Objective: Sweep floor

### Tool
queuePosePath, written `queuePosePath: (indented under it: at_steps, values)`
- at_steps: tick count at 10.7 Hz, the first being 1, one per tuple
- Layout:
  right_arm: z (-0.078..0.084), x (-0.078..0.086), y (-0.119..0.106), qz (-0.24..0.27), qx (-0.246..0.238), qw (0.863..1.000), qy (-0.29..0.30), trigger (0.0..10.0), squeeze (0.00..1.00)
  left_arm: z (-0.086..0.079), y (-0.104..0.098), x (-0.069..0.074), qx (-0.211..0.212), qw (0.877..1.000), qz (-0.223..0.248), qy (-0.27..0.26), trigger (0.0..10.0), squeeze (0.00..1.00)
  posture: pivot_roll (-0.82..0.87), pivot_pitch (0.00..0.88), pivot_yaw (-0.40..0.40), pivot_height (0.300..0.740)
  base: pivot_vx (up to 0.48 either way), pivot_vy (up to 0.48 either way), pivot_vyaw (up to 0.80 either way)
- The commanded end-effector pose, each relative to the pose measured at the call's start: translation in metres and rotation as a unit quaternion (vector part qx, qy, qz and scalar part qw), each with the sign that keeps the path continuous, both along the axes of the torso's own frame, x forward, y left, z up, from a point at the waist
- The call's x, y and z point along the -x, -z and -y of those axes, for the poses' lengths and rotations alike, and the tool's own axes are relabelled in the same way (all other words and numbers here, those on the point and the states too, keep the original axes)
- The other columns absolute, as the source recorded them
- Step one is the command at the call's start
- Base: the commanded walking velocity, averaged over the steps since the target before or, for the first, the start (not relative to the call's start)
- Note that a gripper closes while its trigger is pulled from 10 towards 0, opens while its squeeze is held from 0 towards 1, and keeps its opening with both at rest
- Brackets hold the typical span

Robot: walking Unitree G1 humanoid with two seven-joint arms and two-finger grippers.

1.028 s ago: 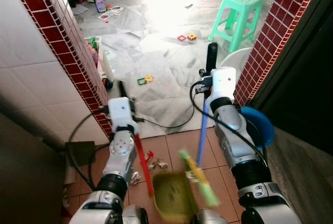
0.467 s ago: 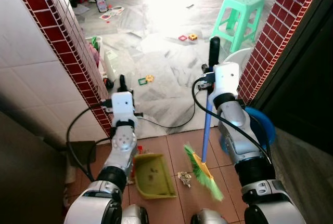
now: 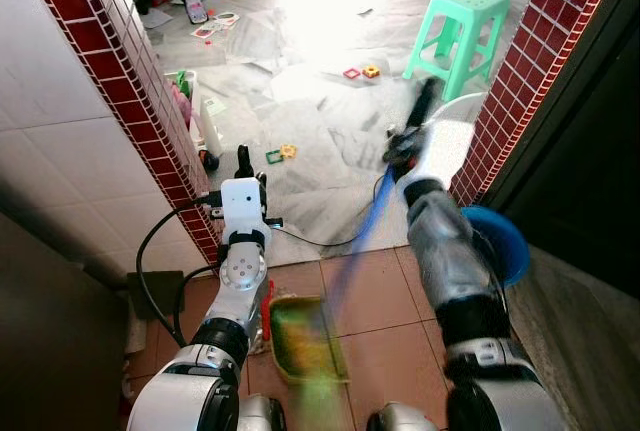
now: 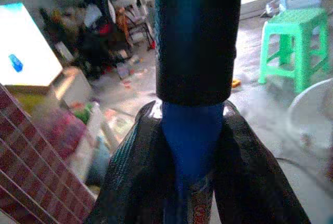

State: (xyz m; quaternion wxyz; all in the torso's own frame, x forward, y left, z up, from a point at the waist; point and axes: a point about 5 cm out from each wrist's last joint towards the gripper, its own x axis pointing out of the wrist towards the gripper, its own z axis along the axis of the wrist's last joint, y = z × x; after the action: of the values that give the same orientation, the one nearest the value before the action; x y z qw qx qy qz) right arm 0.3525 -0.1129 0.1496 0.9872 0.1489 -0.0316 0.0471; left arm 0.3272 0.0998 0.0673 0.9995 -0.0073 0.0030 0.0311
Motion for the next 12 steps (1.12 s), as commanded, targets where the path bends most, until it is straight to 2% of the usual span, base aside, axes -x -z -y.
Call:
queuePosePath:
  at_steps: [1, 2, 3, 4, 5, 6, 7, 8, 10, 12]
  values:
    - [-0.005, -0.003, -0.026, 0.048, -0.022, 0.999, -0.014, 10.0, 0.0, 0.004, 0.001, 0.0, 0.016, 1.0, -0.004, 0.003, 10.0, 0.0, -0.14, 0.045, 0.06, 0.74, 0.0, 0.0, 0.0]
    - [-0.004, -0.005, -0.037, 0.067, -0.014, 0.997, -0.023, 10.0, 0.0, 0.004, 0.001, 0.0, 0.018, 1.0, -0.006, 0.003, 10.0, 0.0, -0.15, 0.045, 0.06, 0.74, 0.0, 0.0, 0.0]
    - [-0.003, -0.004, -0.045, 0.098, 0.048, 0.994, -0.032, 10.0, 0.0, 0.004, 0.001, -0.001, 0.027, 1.0, -0.007, 0.004, 10.0, 0.0, -0.15, 0.043, 0.061, 0.74, 0.0, 0.0, 0.0]
    - [-0.001, -0.003, -0.051, 0.139, 0.138, 0.979, -0.051, 10.0, 0.0, 0.007, 0.001, -0.002, 0.087, 0.995, -0.017, 0.038, 10.0, 0.0, -0.15, 0.041, 0.063, 0.74, 0.0, 0.0, 0.0]
    - [0.004, -0.003, -0.054, 0.168, 0.21, 0.961, -0.068, 10.0, 0.0, 0.006, -0.003, -0.002, 0.105, 0.993, 0.001, 0.052, 10.0, 0.0, -0.15, 0.038, 0.062, 0.74, 0.0, 0.0, 0.0]
    - [0.014, -0.004, -0.052, 0.168, 0.234, 0.956, -0.062, 10.0, 0.0, 0.004, -0.004, -0.003, 0.094, 0.995, 0.004, 0.043, 10.0, 0.0, -0.15, 0.037, 0.062, 0.74, 0.0, 0.0, 0.0]
    - [0.036, -0.006, -0.046, 0.148, 0.252, 0.956, -0.035, 10.0, 0.0, 0.001, -0.007, -0.005, 0.088, 0.995, 0.007, 0.04, 10.0, 0.0, -0.15, 0.032, 0.061, 0.74, 0.0, 0.0, 0.0]
    - [0.046, -0.003, -0.03, 0.127, 0.264, 0.956, -0.015, 10.0, 0.0, -0.006, -0.013, -0.008, 0.092, 0.994, 0.018, 0.055, 10.0, 0.0, -0.15, 0.021, 0.068, 0.74, 0.0, 0.0, 0.0]
    - [0.051, 0.0, -0.018, 0.112, 0.278, 0.954, 0.017, 10.0, 0.0, -0.015, -0.029, -0.014, 0.074, 0.994, 0.048, 0.06, 10.0, 0.0, -0.15, 0.01, 0.088, 0.74, 0.0, 0.0, 0.0]
    - [0.049, -0.007, -0.014, 0.095, 0.266, 0.959, 0.017, 10.0, 0.0, -0.022, -0.042, -0.017, 0.055, 0.994, 0.07, 0.066, 10.0, 0.0, -0.17, 0.0, 0.119, 0.74, 0.0, 0.0, 0.0]
